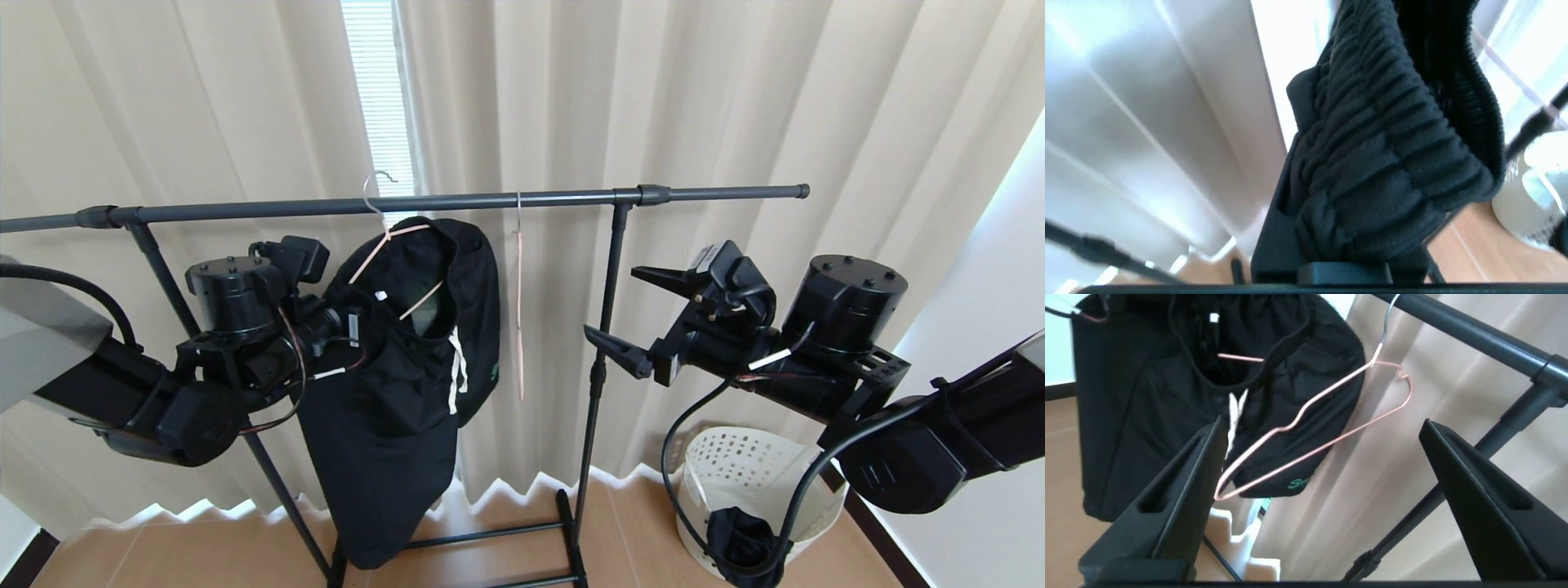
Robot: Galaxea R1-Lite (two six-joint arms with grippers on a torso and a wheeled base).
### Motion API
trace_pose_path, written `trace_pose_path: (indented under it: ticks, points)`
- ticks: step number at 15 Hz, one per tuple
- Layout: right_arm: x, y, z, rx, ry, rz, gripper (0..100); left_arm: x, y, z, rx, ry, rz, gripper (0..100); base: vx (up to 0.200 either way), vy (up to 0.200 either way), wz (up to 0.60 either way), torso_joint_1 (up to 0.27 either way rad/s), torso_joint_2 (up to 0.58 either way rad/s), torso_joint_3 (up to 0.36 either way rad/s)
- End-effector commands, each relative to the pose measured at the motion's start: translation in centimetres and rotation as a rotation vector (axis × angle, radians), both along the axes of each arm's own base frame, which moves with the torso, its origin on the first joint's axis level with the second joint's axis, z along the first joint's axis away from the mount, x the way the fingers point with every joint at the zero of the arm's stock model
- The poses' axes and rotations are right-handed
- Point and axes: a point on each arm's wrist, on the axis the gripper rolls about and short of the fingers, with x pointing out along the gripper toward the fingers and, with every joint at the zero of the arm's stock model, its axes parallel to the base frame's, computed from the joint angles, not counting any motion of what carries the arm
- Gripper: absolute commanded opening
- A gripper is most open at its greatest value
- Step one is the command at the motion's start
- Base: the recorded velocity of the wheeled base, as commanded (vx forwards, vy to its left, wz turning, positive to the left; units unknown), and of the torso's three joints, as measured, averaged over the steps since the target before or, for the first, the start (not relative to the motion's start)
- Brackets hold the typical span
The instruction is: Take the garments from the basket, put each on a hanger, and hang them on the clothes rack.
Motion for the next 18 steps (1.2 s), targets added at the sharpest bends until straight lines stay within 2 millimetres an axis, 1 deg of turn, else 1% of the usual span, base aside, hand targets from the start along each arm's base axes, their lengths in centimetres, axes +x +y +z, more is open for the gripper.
trace_pose_path:
  ticks: [1,3,4,6,7,8,14,18]
  points:
    - [0.0,0.0,0.0,0.0,-0.001,0.001,100,1.8,-0.6,-0.6,-0.001,-0.01,-0.008,0,0.0,0.0,0.0,0.0,0.0,0.0]
    - [0.0,0.0,0.0,0.0,-0.001,0.001,100,2.7,-1.0,-1.1,0.002,-0.01,-0.013,0,0.0,0.0,0.0,0.0,0.0,0.0]
    - [0.0,0.0,0.0,-0.001,0.0,0.001,100,3.7,-1.2,-1.8,0.002,-0.01,-0.013,0,0.0,0.0,0.0,0.0,0.0,0.0]
    - [0.1,0.0,-0.1,-0.002,0.001,0.0,100,4.9,-1.4,-2.7,0.003,-0.011,-0.013,0,0.0,0.0,0.0,0.0,0.0,0.0]
    - [0.1,0.1,-0.1,-0.002,0.003,0.001,100,5.0,-1.4,-2.7,0.002,-0.01,-0.013,0,0.0,0.0,0.0,0.0,0.0,0.0]
    - [0.2,0.1,-0.4,-0.009,0.004,0.0,100,5.6,-1.5,-3.3,0.003,-0.006,-0.011,0,0.0,0.0,0.0,0.0,0.0,0.0]
    - [0.2,0.1,-0.5,-0.01,0.005,0.001,100,6.1,-1.6,-4.6,0.006,0.015,-0.011,0,0.0,0.0,0.0,0.0,0.0,0.0]
    - [0.2,0.1,-0.5,-0.01,0.005,0.001,100,6.1,-1.6,-4.7,0.003,0.014,-0.012,0,0.0,0.0,0.0,0.0,0.0,0.0]
